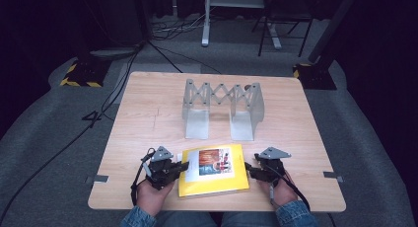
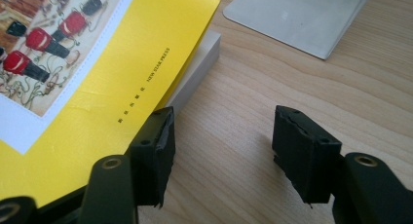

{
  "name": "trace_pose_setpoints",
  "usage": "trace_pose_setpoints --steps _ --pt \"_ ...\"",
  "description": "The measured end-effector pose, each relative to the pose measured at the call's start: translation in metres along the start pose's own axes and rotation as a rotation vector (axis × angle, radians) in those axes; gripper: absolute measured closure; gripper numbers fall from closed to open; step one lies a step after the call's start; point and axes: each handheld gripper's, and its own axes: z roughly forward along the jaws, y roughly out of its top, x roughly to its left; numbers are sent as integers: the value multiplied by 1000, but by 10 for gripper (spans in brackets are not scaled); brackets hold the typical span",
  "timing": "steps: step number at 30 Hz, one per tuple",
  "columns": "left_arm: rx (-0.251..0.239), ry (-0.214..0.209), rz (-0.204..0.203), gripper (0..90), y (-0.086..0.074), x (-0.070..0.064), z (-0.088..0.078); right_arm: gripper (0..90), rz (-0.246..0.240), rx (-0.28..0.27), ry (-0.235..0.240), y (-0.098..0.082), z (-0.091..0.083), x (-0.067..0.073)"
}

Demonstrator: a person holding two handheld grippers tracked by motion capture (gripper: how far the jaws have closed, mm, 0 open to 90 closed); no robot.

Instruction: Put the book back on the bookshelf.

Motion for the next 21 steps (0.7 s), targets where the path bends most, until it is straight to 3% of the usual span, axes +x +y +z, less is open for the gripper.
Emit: trace_pose_setpoints --steps 5,6,8,11,16,21 --pt "-36 -29 34 858 10 -9 -10 436 -12 7 16 -2 -4 -3" --pt "-40 -31 41 858 12 -11 -12 467 -55 26 -9 -1 -9 -2" --pt "-48 -38 52 859 16 -14 -14 477 -77 26 -21 -1 -12 0" --pt "-56 -53 56 858 21 -17 -16 515 -130 22 -76 0 -24 7" --pt "-72 -79 70 859 30 -22 -20 521 -154 -29 -61 1 -43 19" --pt "-58 -83 98 860 40 -27 -20 507 -241 -51 -53 5 -56 39"
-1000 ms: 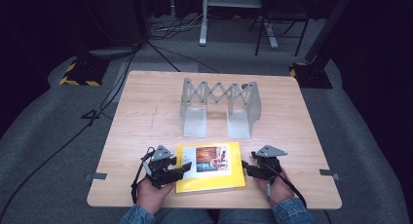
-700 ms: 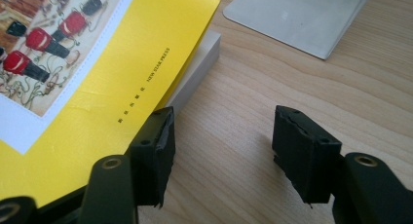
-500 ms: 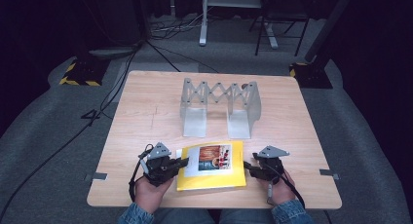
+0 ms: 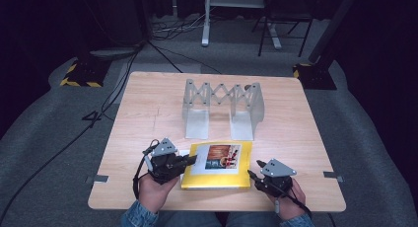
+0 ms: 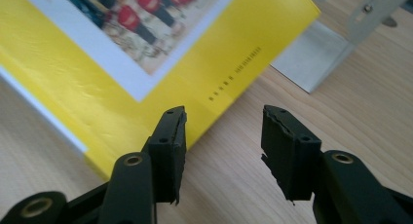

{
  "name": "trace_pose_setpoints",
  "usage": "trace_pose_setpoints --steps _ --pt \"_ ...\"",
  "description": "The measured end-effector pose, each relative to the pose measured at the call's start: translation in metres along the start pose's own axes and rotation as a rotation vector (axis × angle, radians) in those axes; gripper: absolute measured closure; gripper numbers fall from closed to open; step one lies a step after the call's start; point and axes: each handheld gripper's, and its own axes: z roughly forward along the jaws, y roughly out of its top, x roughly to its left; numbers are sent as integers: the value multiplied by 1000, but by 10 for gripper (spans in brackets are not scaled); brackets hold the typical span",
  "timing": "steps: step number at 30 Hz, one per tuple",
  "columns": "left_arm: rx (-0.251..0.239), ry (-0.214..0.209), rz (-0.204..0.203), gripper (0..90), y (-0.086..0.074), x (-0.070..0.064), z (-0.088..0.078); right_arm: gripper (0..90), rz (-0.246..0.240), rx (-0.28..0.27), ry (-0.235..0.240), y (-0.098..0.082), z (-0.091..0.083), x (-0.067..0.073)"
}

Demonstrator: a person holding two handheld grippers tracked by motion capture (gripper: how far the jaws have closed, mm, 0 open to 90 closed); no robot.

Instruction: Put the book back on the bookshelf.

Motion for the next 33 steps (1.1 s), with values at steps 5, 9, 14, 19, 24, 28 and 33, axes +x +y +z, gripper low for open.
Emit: trace_pose_setpoints --steps 5,9,14,19,24,28,33 --pt "-2 -22 19 860 10 -4 0 428 -18 -13 -9 6 -3 12" --pt "-2 -31 31 860 15 -6 0 395 49 -12 38 7 -4 17" --pt "-14 -50 29 861 19 -6 -1 384 0 -21 60 11 -6 31" --pt "-22 -54 32 860 21 -8 0 371 -81 -22 76 15 -4 50" --pt "-27 -78 34 861 23 -11 1 368 -148 -3 68 16 0 66" --pt "-26 -91 27 861 23 -11 0 368 -161 5 52 16 5 70" --pt "-25 -117 10 861 22 -11 1 356 -204 9 18 15 11 78"
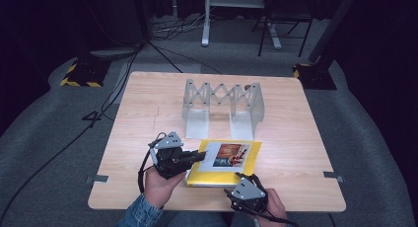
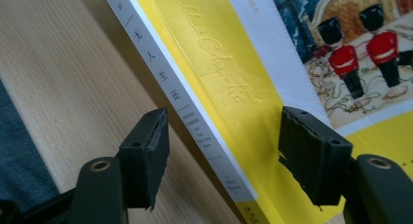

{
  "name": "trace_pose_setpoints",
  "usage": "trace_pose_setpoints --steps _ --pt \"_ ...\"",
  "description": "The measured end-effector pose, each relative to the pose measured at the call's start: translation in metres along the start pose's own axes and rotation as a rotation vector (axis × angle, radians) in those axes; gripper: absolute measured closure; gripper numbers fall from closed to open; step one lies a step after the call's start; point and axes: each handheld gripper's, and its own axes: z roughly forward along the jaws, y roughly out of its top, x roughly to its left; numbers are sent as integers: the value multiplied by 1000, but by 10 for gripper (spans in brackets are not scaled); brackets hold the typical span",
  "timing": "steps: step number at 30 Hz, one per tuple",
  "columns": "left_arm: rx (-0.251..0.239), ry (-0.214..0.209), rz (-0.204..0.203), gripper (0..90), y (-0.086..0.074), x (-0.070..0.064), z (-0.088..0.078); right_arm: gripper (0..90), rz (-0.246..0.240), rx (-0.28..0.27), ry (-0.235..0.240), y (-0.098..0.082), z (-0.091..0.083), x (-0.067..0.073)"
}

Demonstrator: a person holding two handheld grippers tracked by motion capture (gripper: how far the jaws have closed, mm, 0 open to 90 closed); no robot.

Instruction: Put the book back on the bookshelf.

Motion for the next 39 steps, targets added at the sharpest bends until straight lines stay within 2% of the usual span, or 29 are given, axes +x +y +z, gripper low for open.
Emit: trace_pose_setpoints --steps 5,9,15,19,23,25,28,31,34,36,39 --pt "11 0 0 861 -1 0 2 320 -5 -5 -71 -2 9 3" --pt "17 -5 -25 860 -2 3 3 321 -20 -13 -108 -5 14 6" --pt "4 -16 -110 859 -5 17 5 317 -51 -15 -130 -4 20 4" --pt "6 16 -147 859 -8 28 6 317 -62 -6 -131 -1 27 0" --pt "27 28 -228 858 -14 44 8 327 -91 13 -135 2 35 0" --pt "28 11 -251 859 -15 47 8 329 -117 17 -145 4 38 1" --pt "13 -28 -239 859 -13 43 7 334 -140 3 -167 5 41 4" --pt "-8 -44 -229 859 -11 37 6 331 -181 -24 -205 6 43 7" --pt "-29 -72 -221 860 -10 34 4 329 -176 -39 -228 6 44 6" --pt "-40 -89 -234 859 -9 32 3 330 -164 -46 -235 6 44 3" --pt "-40 -62 -226 859 -9 33 4 336 -170 -50 -245 7 48 2"
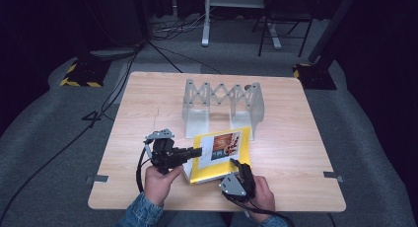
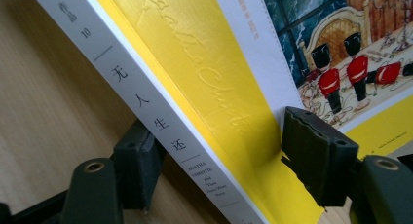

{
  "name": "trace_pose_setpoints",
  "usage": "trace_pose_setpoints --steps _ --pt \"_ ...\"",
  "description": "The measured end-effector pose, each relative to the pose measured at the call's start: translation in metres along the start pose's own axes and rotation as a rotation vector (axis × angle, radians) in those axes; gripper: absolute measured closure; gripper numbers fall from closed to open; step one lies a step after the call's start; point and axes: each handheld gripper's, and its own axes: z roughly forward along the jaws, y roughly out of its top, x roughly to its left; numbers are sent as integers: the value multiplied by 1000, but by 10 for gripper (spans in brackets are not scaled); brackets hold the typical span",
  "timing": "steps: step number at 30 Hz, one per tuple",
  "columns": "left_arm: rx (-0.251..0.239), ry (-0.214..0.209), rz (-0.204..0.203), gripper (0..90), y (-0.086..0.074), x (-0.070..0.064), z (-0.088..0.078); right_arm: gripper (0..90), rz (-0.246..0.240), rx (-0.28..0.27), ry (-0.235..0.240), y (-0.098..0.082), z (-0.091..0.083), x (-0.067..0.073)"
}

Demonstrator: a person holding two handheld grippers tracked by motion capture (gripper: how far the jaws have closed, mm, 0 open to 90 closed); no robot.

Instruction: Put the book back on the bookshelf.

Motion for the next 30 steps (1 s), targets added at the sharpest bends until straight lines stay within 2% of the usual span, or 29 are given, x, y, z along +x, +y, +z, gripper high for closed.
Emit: trace_pose_setpoints --steps 1,5,7,10,12,13,15,19,21,22,24,27,28,30 --pt "1 11 -4 859 0 3 1 336 -4 -2 -1 0 3 0" --pt "6 34 -72 859 -2 22 0 336 -20 29 0 4 15 1" --pt "6 44 -98 859 -3 27 0 341 -27 42 10 6 17 0" --pt "1 78 -96 855 -3 26 0 405 -40 45 5 8 18 0" --pt "18 102 -80 841 -3 25 1 491 -50 47 4 9 18 0" --pt "21 118 -79 833 -3 25 1 514 -60 44 -8 9 17 0" --pt "40 124 -86 810 -3 26 3 548 -67 37 -12 9 17 -1" --pt "60 137 -112 659 -4 30 6 613 -77 34 -22 9 12 -2" --pt "51 142 -113 601 -4 30 6 630 -72 26 -22 10 9 -4" --pt "51 143 -109 604 -4 30 6 636 -69 22 -23 11 7 -5" --pt "62 138 -94 706 -4 29 6 637 -58 16 -20 11 5 -7" --pt "76 141 -66 809 -4 23 7 610 -57 23 -10 12 6 -7" --pt "86 152 -43 830 -3 21 8 587 -59 29 2 13 7 -5" --pt "91 165 -23 847 -4 18 11 571 -72 22 15 15 9 -2"
